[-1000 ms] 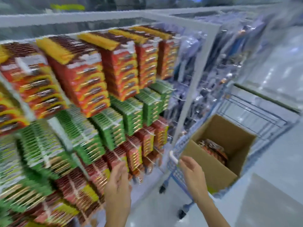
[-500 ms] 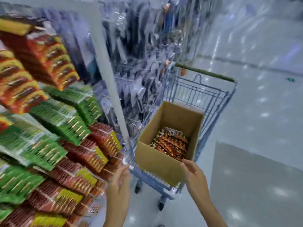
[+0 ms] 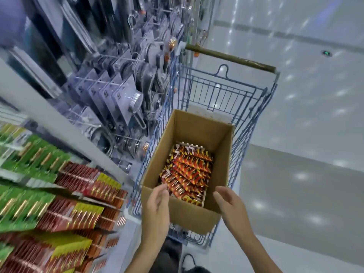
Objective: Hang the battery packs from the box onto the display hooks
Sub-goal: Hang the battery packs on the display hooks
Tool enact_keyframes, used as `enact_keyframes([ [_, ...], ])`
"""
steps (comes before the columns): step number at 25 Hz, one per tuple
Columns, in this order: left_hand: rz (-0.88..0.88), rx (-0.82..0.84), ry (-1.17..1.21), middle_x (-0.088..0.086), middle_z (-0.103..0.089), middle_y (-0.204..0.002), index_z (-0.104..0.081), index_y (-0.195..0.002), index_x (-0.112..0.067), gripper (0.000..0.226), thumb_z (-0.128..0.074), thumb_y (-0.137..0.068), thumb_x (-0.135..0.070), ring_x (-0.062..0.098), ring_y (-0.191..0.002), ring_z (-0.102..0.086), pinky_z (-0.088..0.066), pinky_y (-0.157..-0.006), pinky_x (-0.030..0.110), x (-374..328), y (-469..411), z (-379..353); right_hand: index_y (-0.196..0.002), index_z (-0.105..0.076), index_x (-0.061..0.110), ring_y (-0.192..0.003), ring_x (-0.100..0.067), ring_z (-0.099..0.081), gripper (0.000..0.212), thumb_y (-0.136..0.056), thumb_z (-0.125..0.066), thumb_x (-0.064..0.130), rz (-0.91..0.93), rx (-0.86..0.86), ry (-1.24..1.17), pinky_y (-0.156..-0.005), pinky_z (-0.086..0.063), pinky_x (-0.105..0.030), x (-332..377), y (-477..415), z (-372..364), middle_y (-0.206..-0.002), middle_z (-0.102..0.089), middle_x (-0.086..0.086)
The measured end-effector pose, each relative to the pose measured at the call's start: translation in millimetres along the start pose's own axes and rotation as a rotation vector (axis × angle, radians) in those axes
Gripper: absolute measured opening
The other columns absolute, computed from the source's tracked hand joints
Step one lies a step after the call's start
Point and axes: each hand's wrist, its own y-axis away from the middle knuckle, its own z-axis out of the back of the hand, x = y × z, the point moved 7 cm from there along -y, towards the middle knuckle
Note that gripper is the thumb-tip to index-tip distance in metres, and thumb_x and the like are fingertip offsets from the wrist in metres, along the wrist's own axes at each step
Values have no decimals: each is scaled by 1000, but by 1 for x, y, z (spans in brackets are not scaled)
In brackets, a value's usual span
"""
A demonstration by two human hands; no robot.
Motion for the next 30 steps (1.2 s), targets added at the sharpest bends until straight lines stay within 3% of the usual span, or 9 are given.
enact_keyframes([
  [5, 84, 101, -91, -19, -61, -127, -60, -135, -29, 29, -47, -109, -34, -10, -110, -54, -38, -80, 6, 0, -79, -29, -122, -64, 28, -102, 2, -57, 20, -103, -58, 34, -114, -6, 15, -93, -46, -26, 15, -44, -21, -117, -64, 13],
  [8, 274, 37, -79, -4, -67, -119, -65, -126, -18, 23, -53, -107, -25, -5, -96, -59, -46, -72, 11, 24, -121, -48, -124, -62, 28, -107, -3, -58, 22, -103, -58, 34, -179, 20, 14, -94, -43, -24, 12, -63, -34, -117, -63, 13],
  [10, 510, -37, -6, 15, -71, -112, -67, -120, -2, 29, -58, -101, -21, 21, -92, -67, -58, -84, 37, 55, -152, -68, -124, -62, 28, -113, -8, -58, 22, -103, -58, 34, -228, 21, 9, -95, -42, -24, 8, -80, -38, -120, -64, 12],
  [11, 617, -81, 32, 18, -71, -109, -68, -119, 0, 33, -60, -96, -22, 31, -93, -68, -58, -89, 43, 72, -166, -78, -123, -62, 29, -114, -8, -57, 22, -103, -58, 35, -258, 28, 15, -95, -41, -24, 7, -88, -40, -121, -64, 11],
  [15, 874, -203, -18, 24, -61, -140, -58, -139, 3, 47, -67, -96, -17, 42, -126, -60, -51, -107, 49, 154, -214, -106, -124, -60, 30, -112, -7, -56, 23, -103, -57, 38, -316, 66, 58, -93, -42, -24, 1, -122, -46, -122, -63, 12],
  [19, 924, -231, -93, 21, -60, -141, -58, -140, -3, 58, -79, -89, -22, 40, -129, -60, -51, -107, 48, 238, -247, -133, -121, -60, 34, -101, 6, -55, 19, -102, -58, 39, -331, 108, 88, -82, -41, -14, -11, -146, -44, -113, -62, 23],
  [22, 938, -331, -54, 20, -63, -138, -61, -136, -8, 67, -81, -80, -40, 41, -124, -62, -54, -102, 53, 305, -263, -149, -118, -60, 33, -98, 10, -53, 15, -103, -58, 35, -378, 130, 100, -75, -36, -5, -21, -152, -43, -108, -60, 26],
  [26, 977, -427, -86, 18, -59, -137, -54, -134, 1, 65, -83, -86, -33, 39, -123, -61, -58, -82, 44, 225, -246, -134, -115, -58, 35, -96, 10, -53, 12, -103, -58, 33, -430, 169, 127, -72, -35, -3, -32, -159, -50, -108, -60, 24],
  [30, 1023, -444, -6, 24, -50, -149, -43, -144, -4, 76, -84, -85, -25, 43, -136, -52, -49, -107, 54, 220, -242, -138, -123, -58, 34, -109, 0, -57, 20, -104, -57, 35, -432, 200, 168, -94, -46, -18, -35, -168, -63, -119, -61, 18],
])
